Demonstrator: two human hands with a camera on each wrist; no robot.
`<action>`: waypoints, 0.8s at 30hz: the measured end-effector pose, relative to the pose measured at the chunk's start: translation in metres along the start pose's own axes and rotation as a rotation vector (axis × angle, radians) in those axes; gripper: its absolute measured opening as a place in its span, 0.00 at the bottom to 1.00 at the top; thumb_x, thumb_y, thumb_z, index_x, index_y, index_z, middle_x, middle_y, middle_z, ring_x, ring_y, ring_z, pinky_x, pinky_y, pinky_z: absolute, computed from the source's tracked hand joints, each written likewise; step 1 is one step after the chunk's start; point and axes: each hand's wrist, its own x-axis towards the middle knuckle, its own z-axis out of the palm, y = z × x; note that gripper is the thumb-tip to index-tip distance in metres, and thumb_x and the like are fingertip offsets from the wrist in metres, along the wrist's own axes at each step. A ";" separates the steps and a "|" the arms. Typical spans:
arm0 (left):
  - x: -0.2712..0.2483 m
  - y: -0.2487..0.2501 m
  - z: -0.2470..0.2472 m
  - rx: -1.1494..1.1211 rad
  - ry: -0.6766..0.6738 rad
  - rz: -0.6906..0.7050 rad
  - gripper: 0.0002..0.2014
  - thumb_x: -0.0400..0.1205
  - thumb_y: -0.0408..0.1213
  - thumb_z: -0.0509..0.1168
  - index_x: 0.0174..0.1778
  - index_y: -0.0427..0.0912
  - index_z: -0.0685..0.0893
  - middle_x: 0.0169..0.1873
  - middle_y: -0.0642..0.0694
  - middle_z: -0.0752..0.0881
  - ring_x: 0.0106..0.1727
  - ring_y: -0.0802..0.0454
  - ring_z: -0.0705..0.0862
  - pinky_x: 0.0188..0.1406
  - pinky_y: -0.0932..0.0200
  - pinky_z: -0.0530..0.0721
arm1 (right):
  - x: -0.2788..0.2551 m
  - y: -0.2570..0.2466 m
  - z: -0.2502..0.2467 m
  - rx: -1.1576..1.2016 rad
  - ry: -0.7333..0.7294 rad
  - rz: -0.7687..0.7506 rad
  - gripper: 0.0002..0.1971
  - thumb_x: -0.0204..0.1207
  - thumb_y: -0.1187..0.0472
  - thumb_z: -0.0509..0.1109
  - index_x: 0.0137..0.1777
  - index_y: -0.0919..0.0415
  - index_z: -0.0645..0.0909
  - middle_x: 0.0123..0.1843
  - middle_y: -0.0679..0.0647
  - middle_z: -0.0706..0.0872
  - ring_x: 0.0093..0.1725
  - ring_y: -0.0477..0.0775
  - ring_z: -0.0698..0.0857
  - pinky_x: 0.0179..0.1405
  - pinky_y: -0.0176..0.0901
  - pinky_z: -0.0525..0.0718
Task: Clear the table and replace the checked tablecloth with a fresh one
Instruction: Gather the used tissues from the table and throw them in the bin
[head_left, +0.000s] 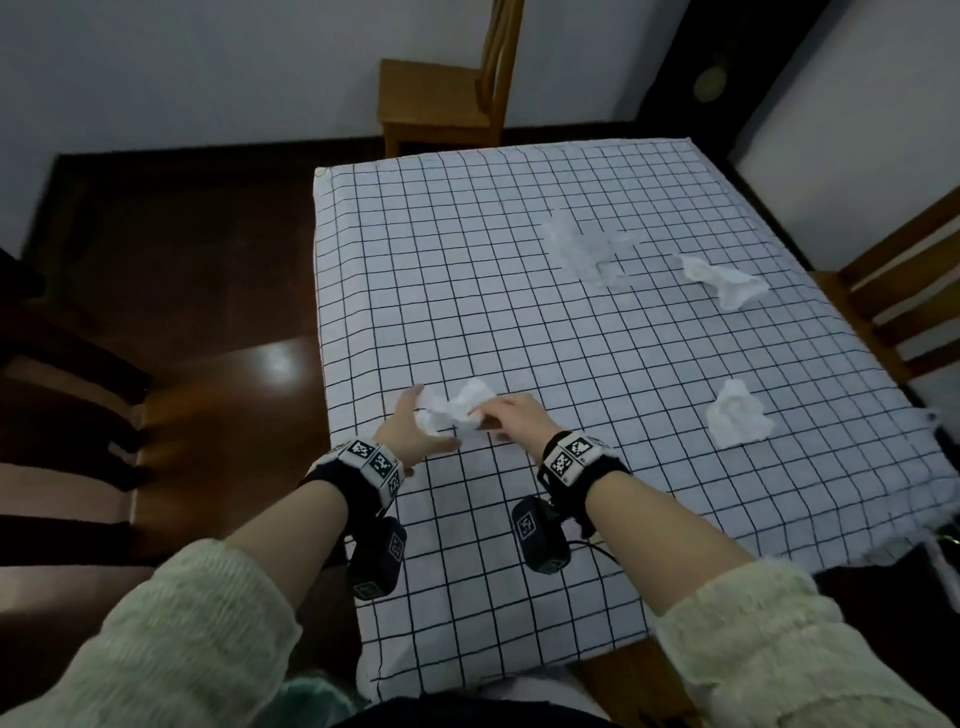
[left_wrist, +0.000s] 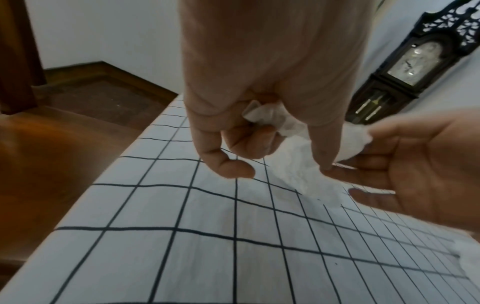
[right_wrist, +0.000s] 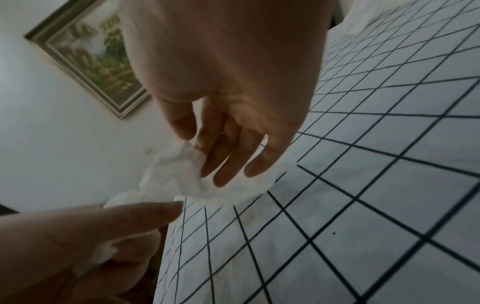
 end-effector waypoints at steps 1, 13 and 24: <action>-0.002 0.008 0.006 0.062 -0.043 0.059 0.38 0.74 0.47 0.74 0.77 0.52 0.63 0.57 0.49 0.73 0.46 0.46 0.81 0.32 0.61 0.79 | -0.005 0.000 -0.003 0.049 -0.012 0.015 0.09 0.79 0.61 0.68 0.45 0.66 0.87 0.45 0.57 0.87 0.46 0.52 0.82 0.46 0.43 0.81; 0.006 0.045 0.066 0.486 -0.063 0.231 0.16 0.78 0.45 0.65 0.27 0.45 0.72 0.26 0.50 0.75 0.30 0.52 0.76 0.24 0.61 0.68 | -0.045 0.060 -0.076 -0.082 0.237 0.005 0.16 0.83 0.57 0.65 0.68 0.61 0.78 0.64 0.54 0.83 0.57 0.50 0.82 0.53 0.36 0.77; 0.042 0.097 0.109 0.250 0.039 0.139 0.13 0.81 0.37 0.61 0.60 0.43 0.70 0.45 0.42 0.80 0.42 0.44 0.78 0.36 0.58 0.73 | -0.024 0.102 -0.205 -0.507 0.522 0.312 0.27 0.79 0.54 0.64 0.78 0.51 0.68 0.79 0.59 0.63 0.73 0.66 0.67 0.71 0.55 0.69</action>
